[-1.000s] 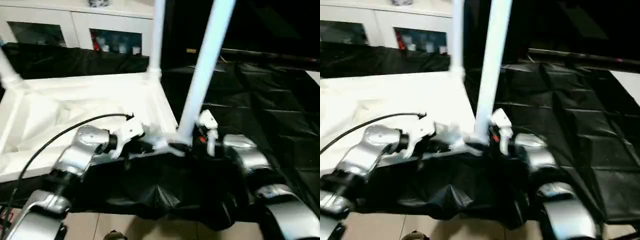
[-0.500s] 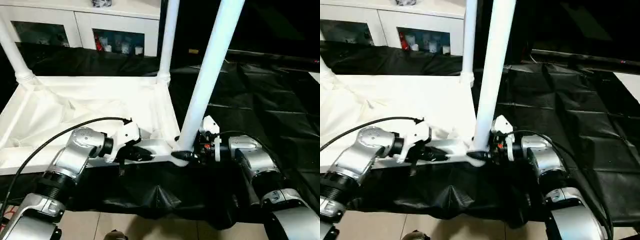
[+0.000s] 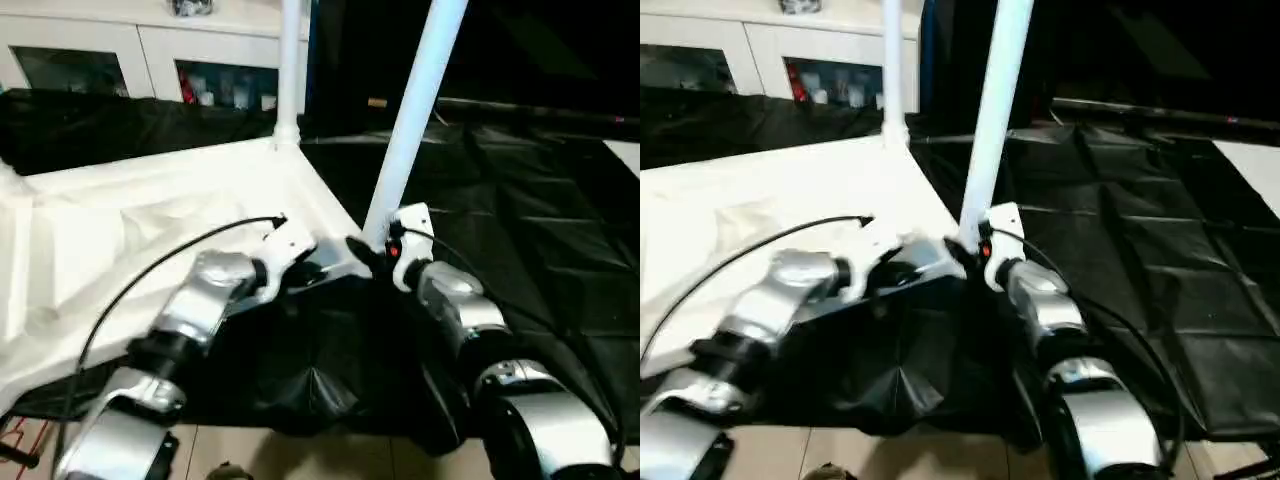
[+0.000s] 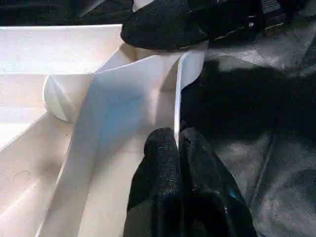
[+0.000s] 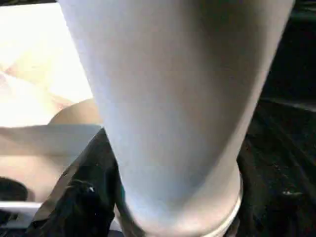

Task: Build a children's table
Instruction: Rotate leg to tighten

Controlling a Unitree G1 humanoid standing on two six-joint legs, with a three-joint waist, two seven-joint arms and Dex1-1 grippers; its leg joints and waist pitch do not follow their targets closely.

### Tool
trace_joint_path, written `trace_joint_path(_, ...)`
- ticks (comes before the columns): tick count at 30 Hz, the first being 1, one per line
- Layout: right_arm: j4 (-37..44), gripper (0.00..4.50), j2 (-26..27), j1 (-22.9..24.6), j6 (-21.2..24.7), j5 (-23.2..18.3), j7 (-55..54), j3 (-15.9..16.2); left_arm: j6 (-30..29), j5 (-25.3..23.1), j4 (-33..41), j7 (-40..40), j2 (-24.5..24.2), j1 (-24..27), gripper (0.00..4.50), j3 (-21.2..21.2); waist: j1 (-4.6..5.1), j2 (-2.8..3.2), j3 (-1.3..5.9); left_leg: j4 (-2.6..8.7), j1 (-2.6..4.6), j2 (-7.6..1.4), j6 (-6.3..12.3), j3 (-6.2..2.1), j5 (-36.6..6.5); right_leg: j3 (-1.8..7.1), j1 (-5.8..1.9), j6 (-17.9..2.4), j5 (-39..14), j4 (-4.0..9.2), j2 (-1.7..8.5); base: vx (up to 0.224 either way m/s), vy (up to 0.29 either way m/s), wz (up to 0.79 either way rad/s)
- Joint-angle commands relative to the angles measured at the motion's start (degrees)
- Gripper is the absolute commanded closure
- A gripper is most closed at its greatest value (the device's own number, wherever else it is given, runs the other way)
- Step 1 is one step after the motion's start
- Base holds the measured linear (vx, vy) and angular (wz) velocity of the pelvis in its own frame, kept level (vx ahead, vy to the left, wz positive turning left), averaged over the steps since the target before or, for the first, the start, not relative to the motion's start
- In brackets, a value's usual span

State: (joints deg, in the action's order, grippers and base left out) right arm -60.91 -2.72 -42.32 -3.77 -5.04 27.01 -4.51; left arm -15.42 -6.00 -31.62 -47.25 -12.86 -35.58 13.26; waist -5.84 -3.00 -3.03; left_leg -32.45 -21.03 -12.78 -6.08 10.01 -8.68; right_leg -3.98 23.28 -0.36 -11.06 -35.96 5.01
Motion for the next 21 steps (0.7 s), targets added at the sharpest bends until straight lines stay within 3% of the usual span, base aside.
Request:
trace_joint_path(1,-2.0,1.07,5.3,0.3,0.1,0.2,3.1,2.1,0.3,1.0,1.1,4.9,3.0,-2.0,4.50,-1.2,0.02,0.40,4.00,3.27,0.31,-0.25,1.11,0.36,-11.7,2.32,-2.93,-11.8,-6.7,4.10,2.61,0.000,0.000,0.00)
trace_joint_path(5,-1.4,0.69,4.2,0.3,-1.7,1.6,7.3,4.1,2.4,2.3,3.0,0.4,1.2,-0.7,4.50,-0.3,0.13,0.43,3.84,3.39,0.42,-0.31,1.33,0.39,-13.4,2.30,-2.90,-11.9,-8.4,4.38,2.64,0.000,0.000,0.00)
trace_joint_path(12,3.5,0.69,-1.5,2.9,-4.4,1.5,26.1,8.3,5.6,4.7,5.5,-9.8,-3.5,2.0,4.50,0.5,0.29,0.40,3.81,3.27,0.14,-0.36,2.79,0.37,-13.0,2.31,-3.18,-12.4,-7.5,4.29,2.66,0.000,0.000,0.00)
trace_joint_path(16,5.7,0.69,-4.9,4.0,-4.0,1.2,34.3,9.2,7.6,5.5,5.7,-14.8,-6.9,2.9,4.50,0.8,0.30,0.33,3.57,3.38,0.47,-0.53,2.59,0.37,-15.0,2.29,-2.97,-12.4,-11.5,4.67,2.73,0.000,0.000,0.00)
trace_joint_path(21,7.8,0.69,-7.2,5.2,-3.4,0.4,40.6,10.3,8.0,6.5,6.5,-19.2,-9.5,3.6,4.50,1.0,0.01,0.14,3.60,3.38,0.49,-0.70,2.51,0.45,-14.1,2.30,-2.87,-12.7,-11.0,4.39,2.72,0.000,0.000,0.00)
